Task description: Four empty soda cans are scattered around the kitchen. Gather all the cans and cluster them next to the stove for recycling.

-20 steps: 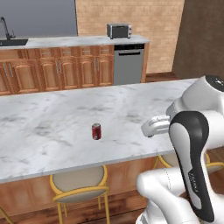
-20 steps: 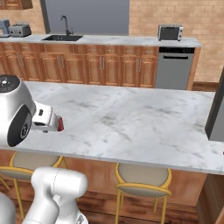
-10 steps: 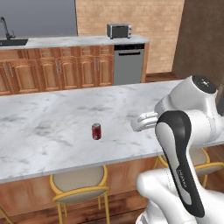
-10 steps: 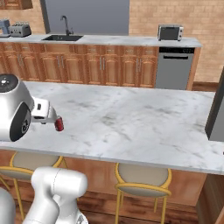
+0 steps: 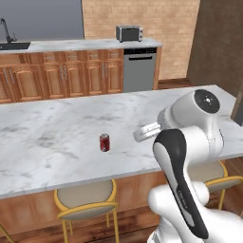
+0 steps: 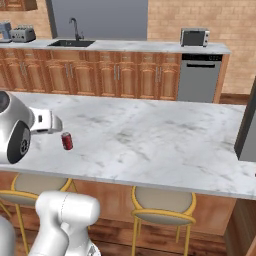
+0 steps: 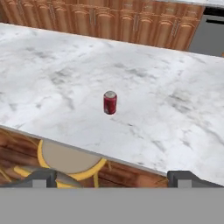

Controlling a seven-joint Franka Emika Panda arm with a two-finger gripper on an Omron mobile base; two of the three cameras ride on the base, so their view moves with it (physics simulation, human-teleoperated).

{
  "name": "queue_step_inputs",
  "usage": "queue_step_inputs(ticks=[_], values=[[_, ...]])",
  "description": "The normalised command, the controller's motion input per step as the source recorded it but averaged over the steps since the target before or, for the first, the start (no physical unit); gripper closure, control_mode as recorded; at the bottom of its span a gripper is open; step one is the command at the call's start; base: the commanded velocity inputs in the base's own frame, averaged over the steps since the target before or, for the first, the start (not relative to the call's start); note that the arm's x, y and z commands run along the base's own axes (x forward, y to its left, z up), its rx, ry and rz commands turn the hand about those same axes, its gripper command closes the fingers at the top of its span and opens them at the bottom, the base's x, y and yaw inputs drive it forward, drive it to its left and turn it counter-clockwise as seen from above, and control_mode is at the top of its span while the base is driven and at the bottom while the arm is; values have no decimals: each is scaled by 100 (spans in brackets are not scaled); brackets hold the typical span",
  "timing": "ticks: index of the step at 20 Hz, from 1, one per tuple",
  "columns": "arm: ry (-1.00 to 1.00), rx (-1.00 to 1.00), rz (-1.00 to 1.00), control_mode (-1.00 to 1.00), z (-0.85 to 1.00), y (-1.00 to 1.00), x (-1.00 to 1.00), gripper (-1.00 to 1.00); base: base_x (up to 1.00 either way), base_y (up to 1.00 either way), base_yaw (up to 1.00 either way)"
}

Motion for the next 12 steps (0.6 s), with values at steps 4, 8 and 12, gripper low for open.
queue_step_inputs(ticks=[4,8,12], values=[[-4,-14,0,-100,0,16,32,-100,0,0,0],[4,-3,0,-100,0,15,34,-100,0,0,0],[13,0,0,-100,0,6,50,-100,0,0,0]])
